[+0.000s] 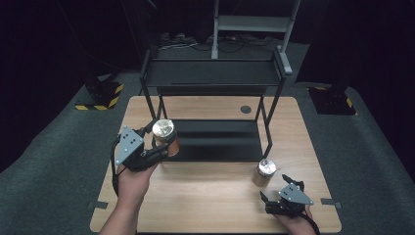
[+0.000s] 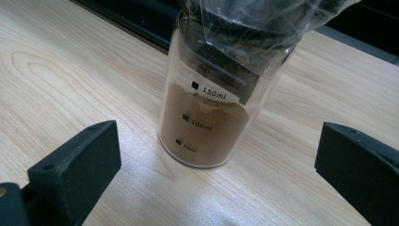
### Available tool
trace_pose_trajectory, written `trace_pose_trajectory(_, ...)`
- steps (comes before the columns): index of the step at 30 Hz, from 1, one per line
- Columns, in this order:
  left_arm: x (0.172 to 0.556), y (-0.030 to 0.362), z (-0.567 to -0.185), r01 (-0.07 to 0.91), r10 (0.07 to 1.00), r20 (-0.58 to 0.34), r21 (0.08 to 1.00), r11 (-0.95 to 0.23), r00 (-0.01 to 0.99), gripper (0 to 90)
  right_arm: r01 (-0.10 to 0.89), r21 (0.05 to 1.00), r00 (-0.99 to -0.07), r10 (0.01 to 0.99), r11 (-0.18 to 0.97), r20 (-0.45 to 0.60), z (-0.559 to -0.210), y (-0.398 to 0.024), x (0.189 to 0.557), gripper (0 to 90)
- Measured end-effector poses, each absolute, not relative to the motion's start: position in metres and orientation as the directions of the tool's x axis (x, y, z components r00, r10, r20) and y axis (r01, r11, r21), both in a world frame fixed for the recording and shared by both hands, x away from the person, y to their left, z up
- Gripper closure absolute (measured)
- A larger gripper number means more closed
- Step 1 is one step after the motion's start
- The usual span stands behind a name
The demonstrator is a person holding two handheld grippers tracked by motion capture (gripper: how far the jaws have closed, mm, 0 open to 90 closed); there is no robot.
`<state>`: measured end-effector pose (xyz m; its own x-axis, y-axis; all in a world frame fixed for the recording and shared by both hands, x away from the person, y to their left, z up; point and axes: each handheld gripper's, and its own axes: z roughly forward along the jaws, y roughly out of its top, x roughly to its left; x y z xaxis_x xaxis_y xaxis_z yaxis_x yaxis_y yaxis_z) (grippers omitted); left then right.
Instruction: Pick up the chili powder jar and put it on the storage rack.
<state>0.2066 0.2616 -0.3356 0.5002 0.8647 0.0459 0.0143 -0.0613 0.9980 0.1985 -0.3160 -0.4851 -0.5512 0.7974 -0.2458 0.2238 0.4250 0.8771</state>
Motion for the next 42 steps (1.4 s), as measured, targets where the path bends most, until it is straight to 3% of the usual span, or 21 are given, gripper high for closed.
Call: trace_pose_trajectory(42, 0.253, 0.234, -0.255, -0.076, 0.877, 0.062, 0.997, -0.029, 0.477, 34.6, 0.226, 0.891, -0.549, 0.807, 0.394, -0.217, -0.487, -0.321, 0.199, 0.0)
